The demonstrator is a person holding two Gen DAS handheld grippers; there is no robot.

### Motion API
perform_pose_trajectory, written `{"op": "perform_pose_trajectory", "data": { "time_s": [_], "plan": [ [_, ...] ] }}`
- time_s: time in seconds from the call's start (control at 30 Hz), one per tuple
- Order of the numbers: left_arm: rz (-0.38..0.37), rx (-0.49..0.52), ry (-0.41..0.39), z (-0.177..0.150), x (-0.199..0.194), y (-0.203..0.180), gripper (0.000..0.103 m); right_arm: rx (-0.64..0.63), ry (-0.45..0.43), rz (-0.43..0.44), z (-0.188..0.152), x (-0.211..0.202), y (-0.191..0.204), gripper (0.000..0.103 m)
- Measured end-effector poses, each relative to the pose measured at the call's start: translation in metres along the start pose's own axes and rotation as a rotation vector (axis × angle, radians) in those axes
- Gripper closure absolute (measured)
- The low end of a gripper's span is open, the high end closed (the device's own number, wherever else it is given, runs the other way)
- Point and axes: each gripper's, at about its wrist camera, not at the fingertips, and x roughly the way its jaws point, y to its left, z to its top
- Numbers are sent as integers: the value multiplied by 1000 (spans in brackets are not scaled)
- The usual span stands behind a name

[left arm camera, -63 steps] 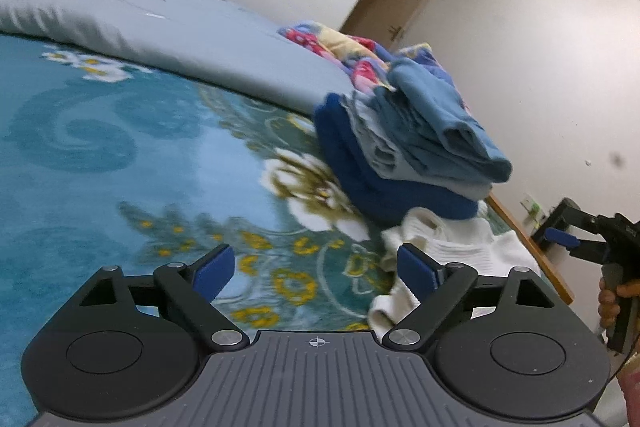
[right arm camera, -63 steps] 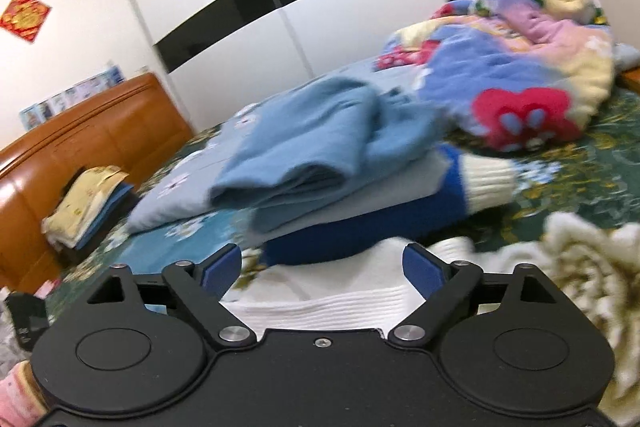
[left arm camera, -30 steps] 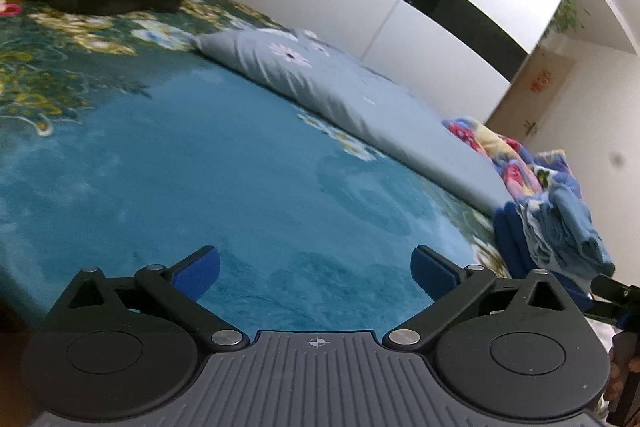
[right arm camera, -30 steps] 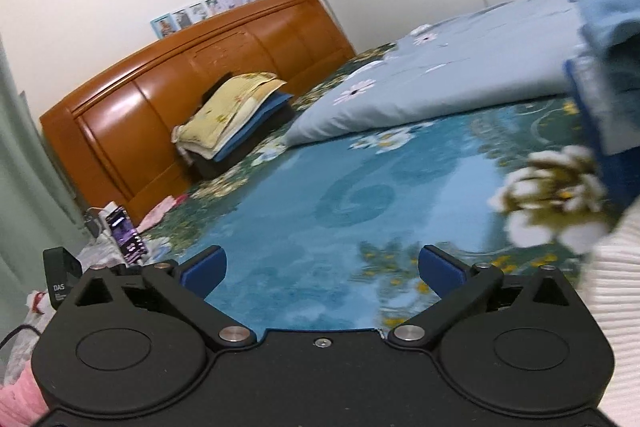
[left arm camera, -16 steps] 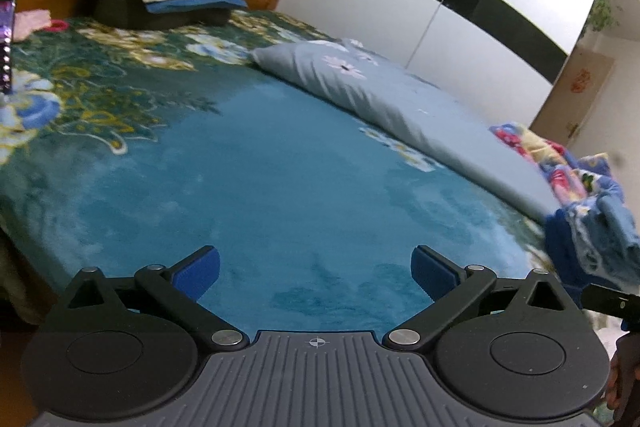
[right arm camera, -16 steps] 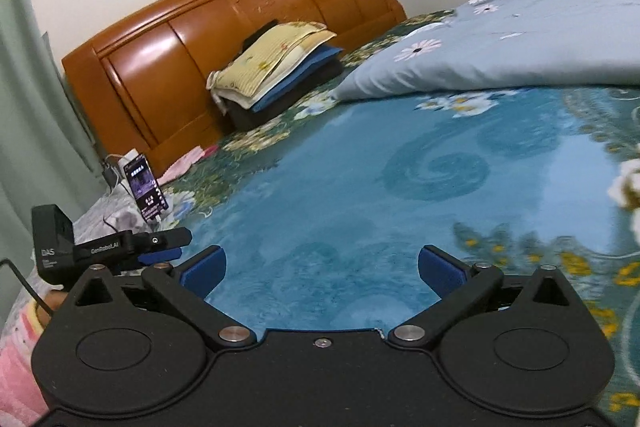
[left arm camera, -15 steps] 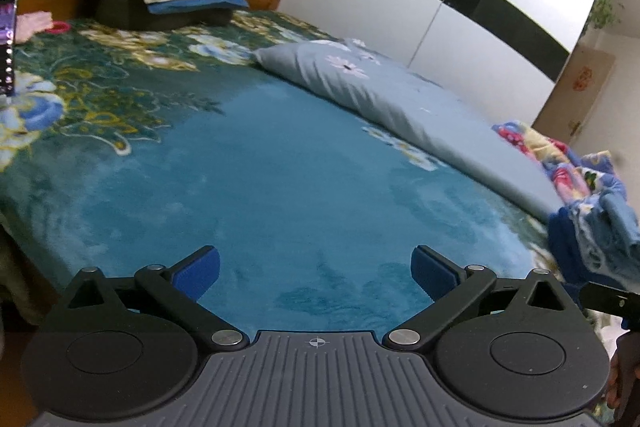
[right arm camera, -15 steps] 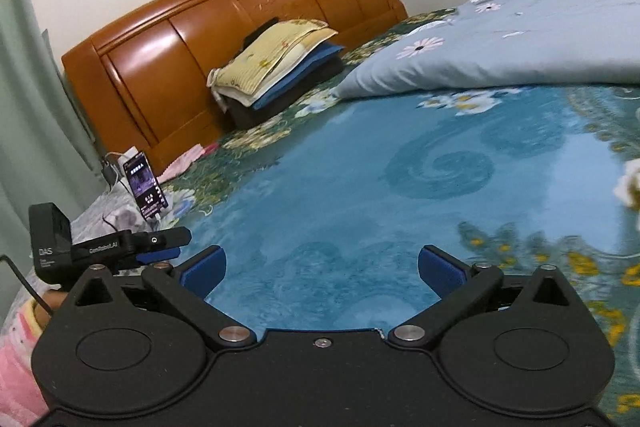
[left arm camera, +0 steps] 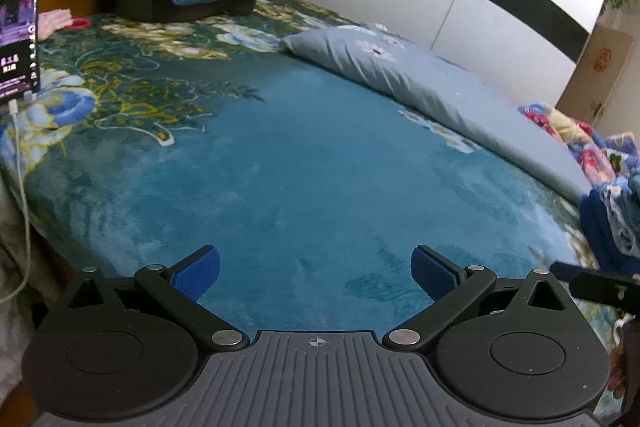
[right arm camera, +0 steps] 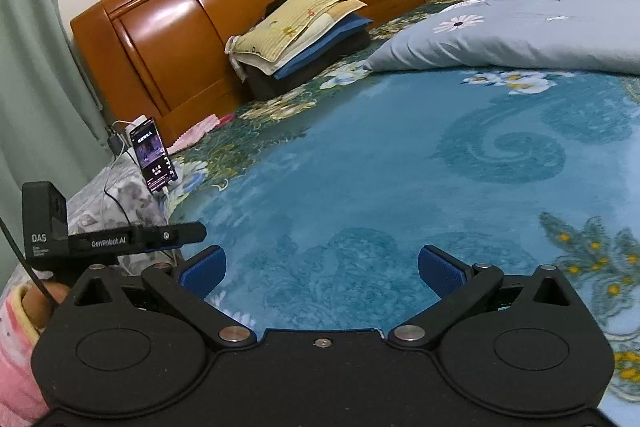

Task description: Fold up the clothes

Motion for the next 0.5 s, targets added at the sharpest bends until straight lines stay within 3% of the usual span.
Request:
{"op": "perform_pose_trajectory", "data": {
  "time_s": [0.5],
  "plan": [
    [111,66,4,-7,-1,16,0,31,26,-65,-4,37,25,1]
  ]
}}
